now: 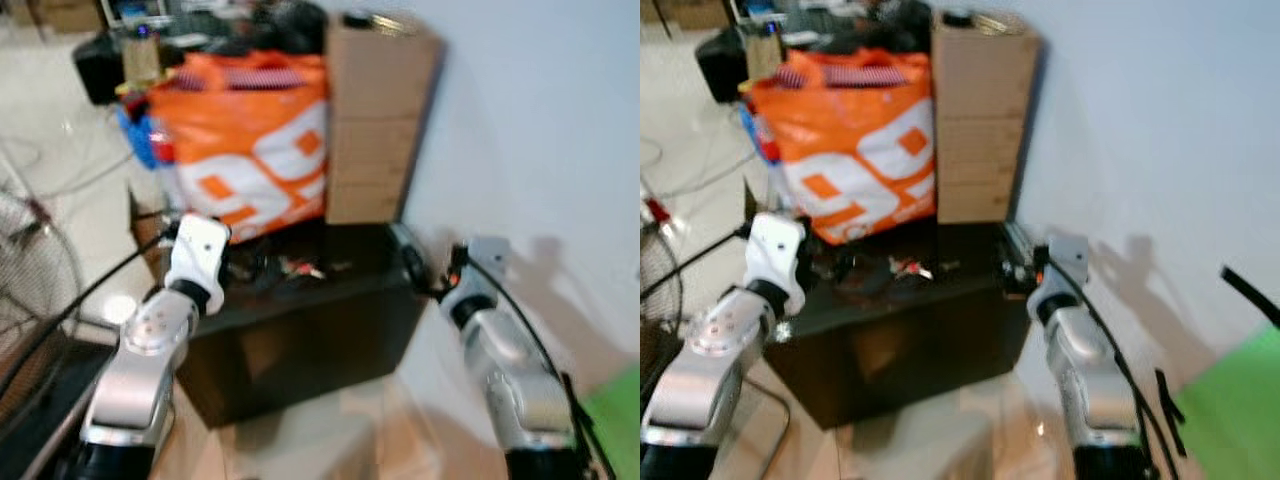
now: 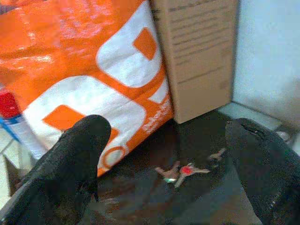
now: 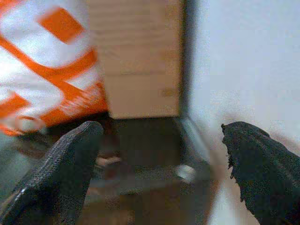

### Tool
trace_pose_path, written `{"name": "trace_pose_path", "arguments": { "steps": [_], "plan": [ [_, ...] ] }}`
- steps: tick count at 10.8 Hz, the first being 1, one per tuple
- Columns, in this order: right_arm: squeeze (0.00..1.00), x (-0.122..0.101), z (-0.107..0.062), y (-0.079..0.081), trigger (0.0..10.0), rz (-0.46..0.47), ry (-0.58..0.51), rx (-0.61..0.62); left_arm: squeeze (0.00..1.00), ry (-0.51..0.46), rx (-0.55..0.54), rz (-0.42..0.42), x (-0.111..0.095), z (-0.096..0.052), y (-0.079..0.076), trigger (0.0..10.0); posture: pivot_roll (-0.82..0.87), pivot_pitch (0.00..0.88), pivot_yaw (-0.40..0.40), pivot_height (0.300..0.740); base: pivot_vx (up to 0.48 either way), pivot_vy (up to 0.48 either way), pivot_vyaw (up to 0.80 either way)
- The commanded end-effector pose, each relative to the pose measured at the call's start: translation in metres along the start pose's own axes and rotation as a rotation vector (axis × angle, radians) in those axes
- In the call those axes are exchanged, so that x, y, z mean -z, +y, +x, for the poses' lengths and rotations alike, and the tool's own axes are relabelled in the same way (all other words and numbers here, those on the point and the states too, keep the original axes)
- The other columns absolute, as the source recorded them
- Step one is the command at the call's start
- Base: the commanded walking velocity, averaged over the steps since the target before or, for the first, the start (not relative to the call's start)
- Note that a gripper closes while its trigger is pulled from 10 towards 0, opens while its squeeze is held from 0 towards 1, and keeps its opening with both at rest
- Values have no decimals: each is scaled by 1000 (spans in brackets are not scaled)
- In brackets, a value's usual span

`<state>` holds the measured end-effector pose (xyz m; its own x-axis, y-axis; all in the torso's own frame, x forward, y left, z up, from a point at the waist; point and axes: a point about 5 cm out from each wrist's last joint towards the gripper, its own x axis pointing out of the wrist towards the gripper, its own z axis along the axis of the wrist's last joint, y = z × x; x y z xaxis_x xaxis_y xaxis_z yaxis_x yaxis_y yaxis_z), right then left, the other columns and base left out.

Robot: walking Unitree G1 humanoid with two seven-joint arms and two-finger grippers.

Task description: Hang keys on a hook

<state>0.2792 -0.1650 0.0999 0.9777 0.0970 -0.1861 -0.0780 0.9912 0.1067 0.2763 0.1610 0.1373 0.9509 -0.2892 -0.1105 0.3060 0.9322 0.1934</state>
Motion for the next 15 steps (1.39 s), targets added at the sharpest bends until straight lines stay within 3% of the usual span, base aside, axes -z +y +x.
{"name": "trace_pose_path", "arguments": {
  "steps": [1,4,6,13,15],
  "plan": [
    [1000,-8,4,5,10000,-10,-30,-16,0,-5,-24,17,-2,-2,7,10000,16,0,-13,740,292,0,0],
    [1000,-12,9,7,10000,-17,-43,-20,0,-12,-33,18,-4,1,10,10000,3,0,4,740,298,0,0],
    [1000,-5,2,7,10000,-34,-33,-27,0,-10,-4,29,-5,4,8,10000,3,0,24,740,294,0,400],
    [1000,0,12,14,10000,-100,9,-102,0,12,-9,32,-3,-3,8,10000,24,0,19,740,294,0,114],
    [1000,0,15,14,10000,-139,29,-132,0,15,-14,27,-2,-5,7,10000,25,0,13,740,294,0,800]
  ]
}}
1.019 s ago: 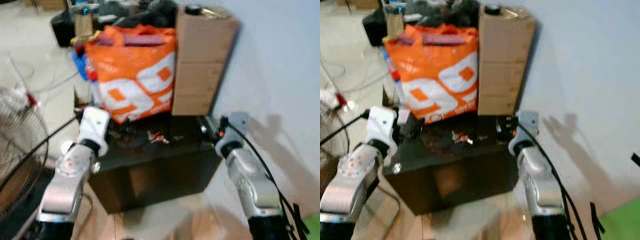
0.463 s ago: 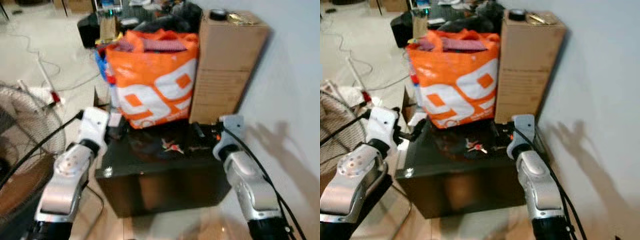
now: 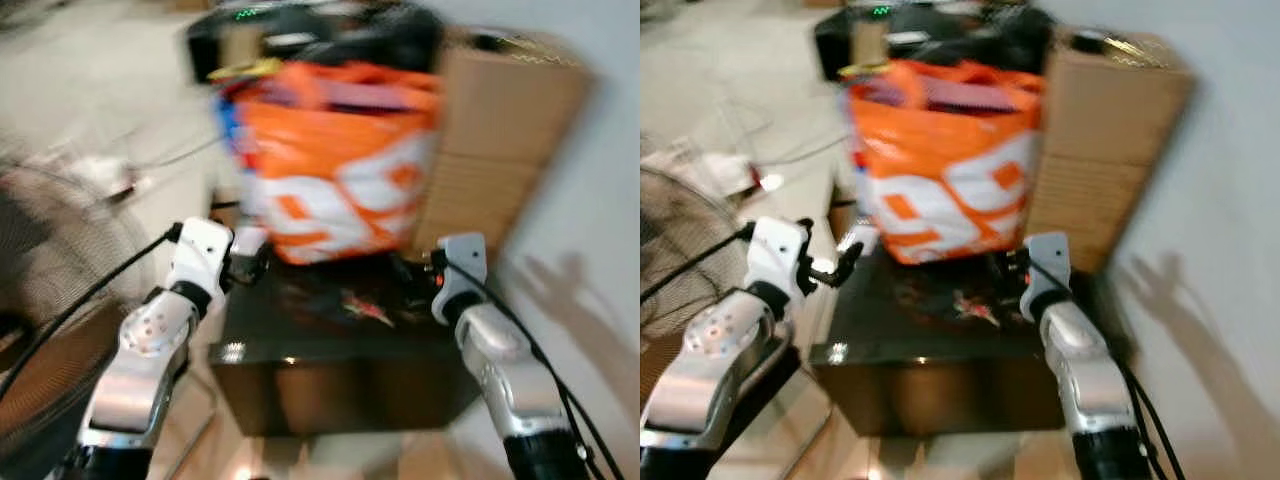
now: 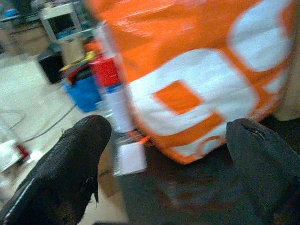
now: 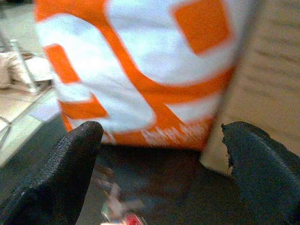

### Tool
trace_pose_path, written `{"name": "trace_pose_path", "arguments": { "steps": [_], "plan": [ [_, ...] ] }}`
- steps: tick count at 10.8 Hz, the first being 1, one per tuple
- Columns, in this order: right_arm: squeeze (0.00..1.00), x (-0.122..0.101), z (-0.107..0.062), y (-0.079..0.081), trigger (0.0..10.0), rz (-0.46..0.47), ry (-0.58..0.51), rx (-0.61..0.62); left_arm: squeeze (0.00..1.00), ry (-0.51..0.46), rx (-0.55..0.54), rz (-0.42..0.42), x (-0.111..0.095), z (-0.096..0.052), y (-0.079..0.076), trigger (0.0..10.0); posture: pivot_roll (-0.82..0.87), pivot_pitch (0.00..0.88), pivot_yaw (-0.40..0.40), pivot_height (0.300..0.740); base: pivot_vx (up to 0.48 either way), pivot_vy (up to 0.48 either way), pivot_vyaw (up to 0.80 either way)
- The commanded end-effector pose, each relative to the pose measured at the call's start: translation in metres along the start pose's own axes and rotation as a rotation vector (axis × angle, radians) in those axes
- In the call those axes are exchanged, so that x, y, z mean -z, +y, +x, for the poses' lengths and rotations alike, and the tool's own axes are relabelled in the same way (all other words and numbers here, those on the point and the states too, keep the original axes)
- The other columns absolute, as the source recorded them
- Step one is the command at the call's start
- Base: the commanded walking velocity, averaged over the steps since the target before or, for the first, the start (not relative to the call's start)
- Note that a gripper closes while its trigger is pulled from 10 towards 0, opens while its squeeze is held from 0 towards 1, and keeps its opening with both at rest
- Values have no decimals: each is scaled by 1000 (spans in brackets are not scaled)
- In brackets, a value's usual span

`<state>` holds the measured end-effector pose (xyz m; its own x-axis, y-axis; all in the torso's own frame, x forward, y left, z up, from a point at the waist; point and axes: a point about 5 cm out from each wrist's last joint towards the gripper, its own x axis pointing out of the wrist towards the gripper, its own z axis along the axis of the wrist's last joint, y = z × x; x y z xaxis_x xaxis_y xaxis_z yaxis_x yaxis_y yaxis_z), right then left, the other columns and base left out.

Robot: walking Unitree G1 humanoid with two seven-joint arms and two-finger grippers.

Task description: Hang keys on a hook

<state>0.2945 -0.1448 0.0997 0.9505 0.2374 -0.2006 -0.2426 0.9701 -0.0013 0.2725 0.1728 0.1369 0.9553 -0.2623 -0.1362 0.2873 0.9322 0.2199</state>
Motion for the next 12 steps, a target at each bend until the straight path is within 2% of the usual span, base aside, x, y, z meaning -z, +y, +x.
{"name": "trace_pose_path", "arguments": {
  "steps": [1,6,10,11,12],
  "plan": [
    [1000,4,-2,-6,10000,-14,24,22,0,-13,6,2,-4,0,-3,10000,27,0,8,740,296,0,0],
    [1000,12,-2,-12,10000,-13,64,20,0,10,-5,-7,0,-9,-5,10000,51,0,-18,740,299,0,0],
    [1000,24,-6,-18,10000,-31,148,30,0,20,25,-16,1,-5,-12,10000,17,0,-1,740,296,0,0],
    [1000,28,-7,-18,10000,-24,203,1,0,49,84,-16,5,-2,-17,10000,8,0,-1,740,0,0,0],
    [0,35,-8,-21,10000,-37,266,2,0,56,195,-10,6,3,-25,10000,-8,0,1,740,0,0,0]
  ]
}}
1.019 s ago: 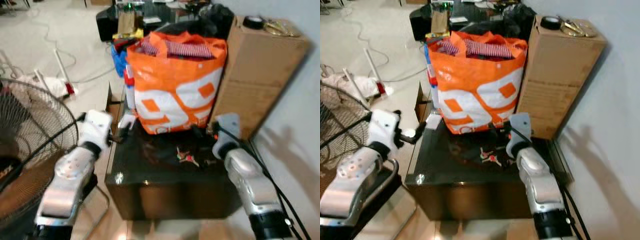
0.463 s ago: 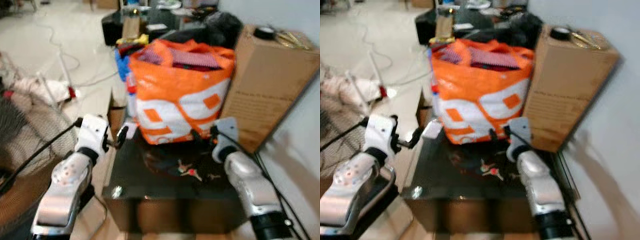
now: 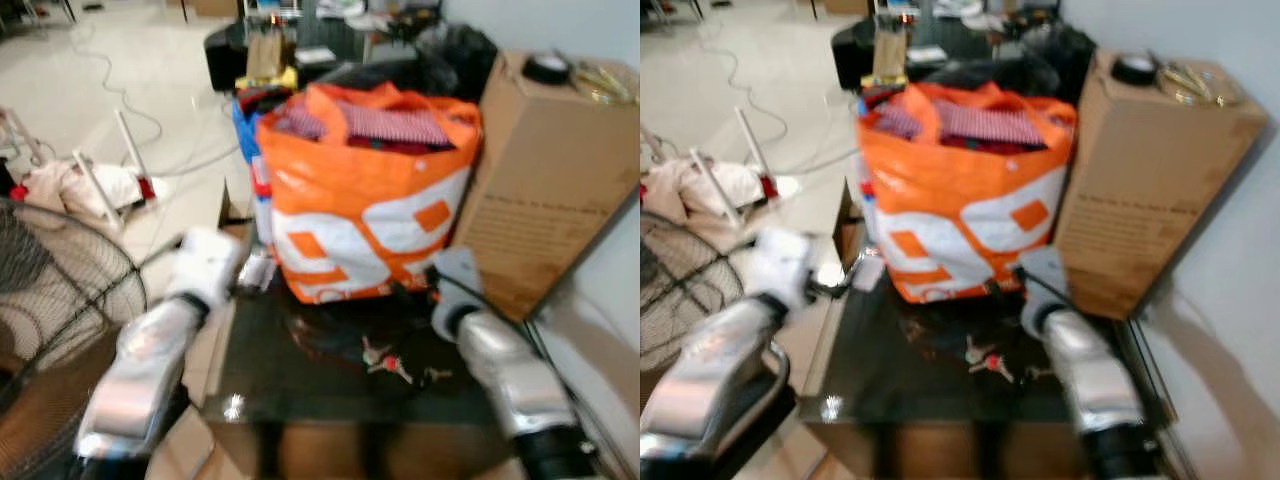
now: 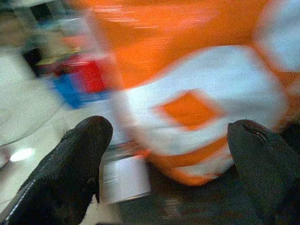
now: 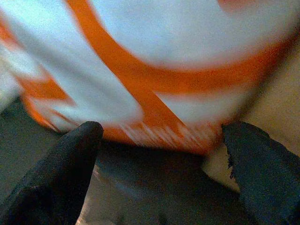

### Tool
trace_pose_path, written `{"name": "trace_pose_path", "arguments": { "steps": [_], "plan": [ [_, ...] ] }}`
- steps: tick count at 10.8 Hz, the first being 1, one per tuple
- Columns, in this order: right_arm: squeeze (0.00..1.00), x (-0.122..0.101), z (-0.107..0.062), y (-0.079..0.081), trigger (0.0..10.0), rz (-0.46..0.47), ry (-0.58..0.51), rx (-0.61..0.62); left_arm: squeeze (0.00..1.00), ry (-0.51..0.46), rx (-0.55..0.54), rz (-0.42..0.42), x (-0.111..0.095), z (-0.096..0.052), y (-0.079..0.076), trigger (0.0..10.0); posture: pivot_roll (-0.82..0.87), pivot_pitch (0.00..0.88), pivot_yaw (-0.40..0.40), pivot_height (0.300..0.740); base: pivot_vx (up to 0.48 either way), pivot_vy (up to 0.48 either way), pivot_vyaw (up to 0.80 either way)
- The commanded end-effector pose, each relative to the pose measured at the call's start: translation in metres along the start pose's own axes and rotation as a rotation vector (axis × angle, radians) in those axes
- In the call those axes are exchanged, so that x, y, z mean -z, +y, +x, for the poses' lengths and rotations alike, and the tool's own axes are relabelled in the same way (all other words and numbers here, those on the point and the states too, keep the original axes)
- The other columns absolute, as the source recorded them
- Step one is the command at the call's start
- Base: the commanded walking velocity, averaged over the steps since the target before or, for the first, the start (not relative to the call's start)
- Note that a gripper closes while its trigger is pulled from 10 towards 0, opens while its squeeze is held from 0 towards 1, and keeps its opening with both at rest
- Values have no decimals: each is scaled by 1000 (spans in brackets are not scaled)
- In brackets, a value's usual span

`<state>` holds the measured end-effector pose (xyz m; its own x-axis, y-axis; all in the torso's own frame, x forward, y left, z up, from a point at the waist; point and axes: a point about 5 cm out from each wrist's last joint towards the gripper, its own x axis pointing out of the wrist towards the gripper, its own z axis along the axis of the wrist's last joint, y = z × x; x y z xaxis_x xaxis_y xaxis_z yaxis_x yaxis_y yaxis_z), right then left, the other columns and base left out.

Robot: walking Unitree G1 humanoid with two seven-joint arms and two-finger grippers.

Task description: Hang keys on a hook

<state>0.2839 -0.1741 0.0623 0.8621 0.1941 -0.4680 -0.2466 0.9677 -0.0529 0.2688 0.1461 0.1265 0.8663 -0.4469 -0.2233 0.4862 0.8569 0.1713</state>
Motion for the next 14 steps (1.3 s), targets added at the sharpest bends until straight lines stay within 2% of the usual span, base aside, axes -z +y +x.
{"name": "trace_pose_path", "arguments": {
  "steps": [1,2,3,4,5,6,9,10,11,12,13,14],
  "plan": [
    [0,1,2,1,10000,3,26,-22,0,19,76,10,3,3,-3,10000,-28,0,5,740,0,0,0],
    [0,9,4,-2,10000,-27,75,-27,0,38,149,21,7,7,-7,10000,-53,0,11,740,0,0,0],
    [0,32,5,-9,10000,-104,197,-39,0,90,299,33,16,9,-19,10000,-92,0,18,740,0,0,0],
    [0,42,5,-12,10000,-127,244,-37,0,122,367,42,21,7,-25,10000,-105,0,19,740,0,0,0],
    [0,52,5,-15,10000,-131,287,-43,0,152,419,35,26,5,-28,10000,-114,0,19,740,0,0,0],
    [0,70,6,-21,10000,-143,357,-42,0,261,463,13,44,5,-29,10000,-116,0,2,740,0,0,0],
    [0,89,7,-13,10000,-158,435,-92,0,360,525,0,57,-4,-32,10000,-90,0,-28,740,0,0,0],
    [0,94,7,-10,8353,-158,446,-106,0,370,525,-6,59,-7,-33,10000,-84,0,-33,740,0,0,0],
    [0,95,8,-9,3451,-152,446,-109,0,373,525,-9,60,-7,-32,10000,-82,0,-34,740,0,0,0],
    [0,96,9,-8,471,-143,444,-113,0,378,531,-8,60,-8,-32,10000,-82,0,-34,740,0,0,0],
    [0,95,11,-8,0,-137,440,-116,0,379,533,0,59,-6,-31,10000,-85,0,-29,740,0,0,0],
    [0,93,11,-9,0,-133,434,-116,0,378,533,8,58,-5,-30,10000,-90,0,-23,740,0,0,0]
  ]
}}
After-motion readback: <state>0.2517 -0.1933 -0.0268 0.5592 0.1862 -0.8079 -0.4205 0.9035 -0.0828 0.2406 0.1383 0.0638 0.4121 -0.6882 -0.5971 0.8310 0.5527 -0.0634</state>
